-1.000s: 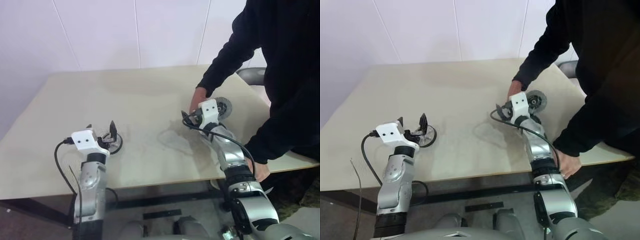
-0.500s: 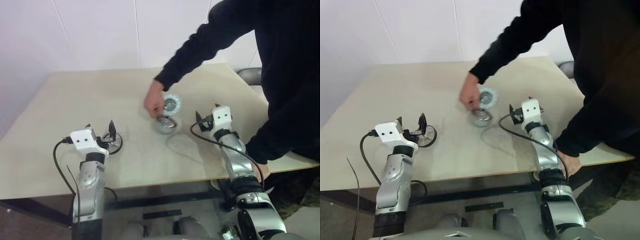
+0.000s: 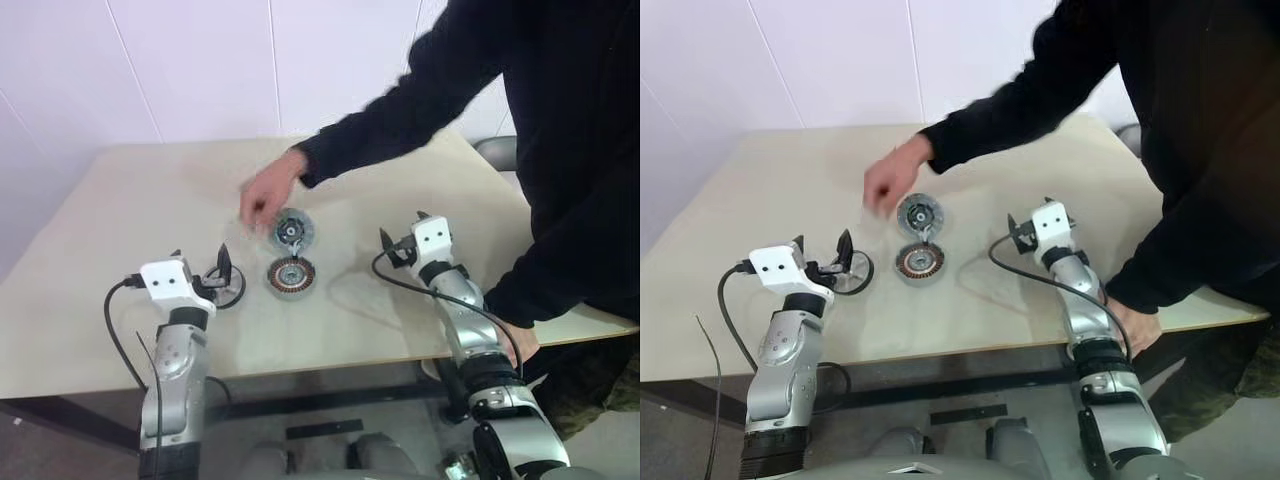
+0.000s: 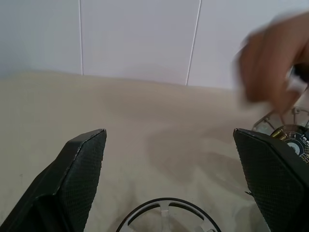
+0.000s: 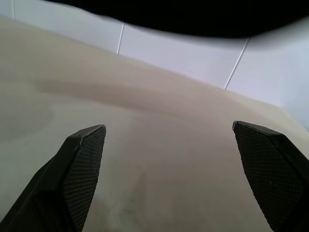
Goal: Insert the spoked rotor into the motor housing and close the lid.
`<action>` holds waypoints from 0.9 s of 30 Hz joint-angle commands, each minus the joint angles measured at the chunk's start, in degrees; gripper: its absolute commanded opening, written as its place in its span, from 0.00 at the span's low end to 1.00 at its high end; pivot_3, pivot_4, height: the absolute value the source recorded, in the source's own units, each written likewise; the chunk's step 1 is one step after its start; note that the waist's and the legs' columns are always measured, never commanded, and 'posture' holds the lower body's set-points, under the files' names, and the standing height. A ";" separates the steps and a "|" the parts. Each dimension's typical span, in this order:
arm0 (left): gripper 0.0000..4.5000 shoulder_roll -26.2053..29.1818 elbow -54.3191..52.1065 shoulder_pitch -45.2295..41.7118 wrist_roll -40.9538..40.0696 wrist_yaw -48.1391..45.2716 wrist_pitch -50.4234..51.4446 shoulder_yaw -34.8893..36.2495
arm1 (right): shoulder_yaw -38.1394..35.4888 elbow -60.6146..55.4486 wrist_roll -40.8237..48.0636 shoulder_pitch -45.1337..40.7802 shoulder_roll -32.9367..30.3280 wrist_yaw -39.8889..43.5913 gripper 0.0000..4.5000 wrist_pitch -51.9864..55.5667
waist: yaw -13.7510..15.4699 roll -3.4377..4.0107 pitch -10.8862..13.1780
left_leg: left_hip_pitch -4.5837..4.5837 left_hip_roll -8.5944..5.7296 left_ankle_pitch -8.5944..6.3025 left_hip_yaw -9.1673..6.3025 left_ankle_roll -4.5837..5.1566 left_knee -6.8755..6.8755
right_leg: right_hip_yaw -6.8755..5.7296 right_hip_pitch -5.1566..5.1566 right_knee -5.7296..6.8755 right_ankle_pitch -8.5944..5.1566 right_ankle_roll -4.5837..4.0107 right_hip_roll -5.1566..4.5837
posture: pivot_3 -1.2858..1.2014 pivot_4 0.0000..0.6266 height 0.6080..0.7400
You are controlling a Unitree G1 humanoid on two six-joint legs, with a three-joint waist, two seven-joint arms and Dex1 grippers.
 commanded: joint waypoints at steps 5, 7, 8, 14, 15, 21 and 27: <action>0.99 1.08 -2.08 -1.56 -0.05 -0.61 -0.13 -0.18 | 0.82 0.17 -1.56 -2.82 1.88 -2.31 0.99 0.06 | -0.01 0.00 0.00 | -0.01 0.00 0.00 0.01 0.00 0.00 | 0.00 0.00 0.00 0.00 0.00 -0.01 | 0.52 0.00 1.00; 0.99 1.16 -1.75 -1.83 -0.04 -0.74 -0.19 -0.18 | 0.87 0.83 -1.93 -3.42 2.24 -3.04 0.99 0.12 | -0.01 0.00 0.00 | -0.01 -0.01 0.00 0.01 0.00 0.00 | 0.00 0.00 0.00 0.00 0.00 -0.01 | 0.52 0.00 1.00; 0.99 1.19 -1.61 -1.92 -0.06 -0.79 -0.23 -0.13 | 0.91 1.12 -2.03 -3.64 2.33 -3.25 0.99 0.11 | -0.01 0.00 0.00 | -0.01 -0.01 0.00 0.01 0.00 0.00 | 0.00 0.00 0.00 0.00 0.00 -0.02 | 0.52 0.00 1.00; 0.99 1.17 -0.50 -3.09 0.20 -0.84 -0.76 -0.03 | 1.81 1.78 -2.80 -4.28 3.39 -4.33 0.99 0.18 | -0.03 0.00 0.00 | -0.02 0.00 0.00 -0.01 0.00 0.00 | 0.00 -0.01 0.00 0.01 0.01 -0.01 | 0.52 0.00 1.00; 0.99 1.16 -0.50 -3.11 0.22 -0.87 -0.78 -0.03 | 1.98 1.66 -2.90 -4.22 3.57 -4.50 0.99 0.29 | -0.03 0.00 0.00 | -0.01 0.00 0.00 -0.01 0.00 0.00 | 0.00 -0.01 0.00 0.01 0.01 -0.01 | 0.52 0.00 1.00; 0.99 1.14 -0.74 -2.74 0.22 -1.07 -0.73 -0.09 | 2.63 1.16 -3.73 -4.14 4.54 -5.69 0.99 1.11 | -0.04 0.00 0.00 | -0.02 0.00 0.00 -0.01 0.00 0.00 | 0.00 -0.01 0.00 0.01 0.02 -0.02 | 0.52 0.00 1.00; 0.99 1.44 -1.31 -2.52 0.47 -1.24 -0.16 -0.39 | 3.50 0.45 -4.41 -3.92 5.89 -6.38 0.99 2.10 | -0.09 0.00 0.00 | -0.02 0.00 0.00 -0.01 0.00 0.00 | 0.00 -0.01 0.00 0.02 0.03 -0.02 | 0.52 0.00 1.00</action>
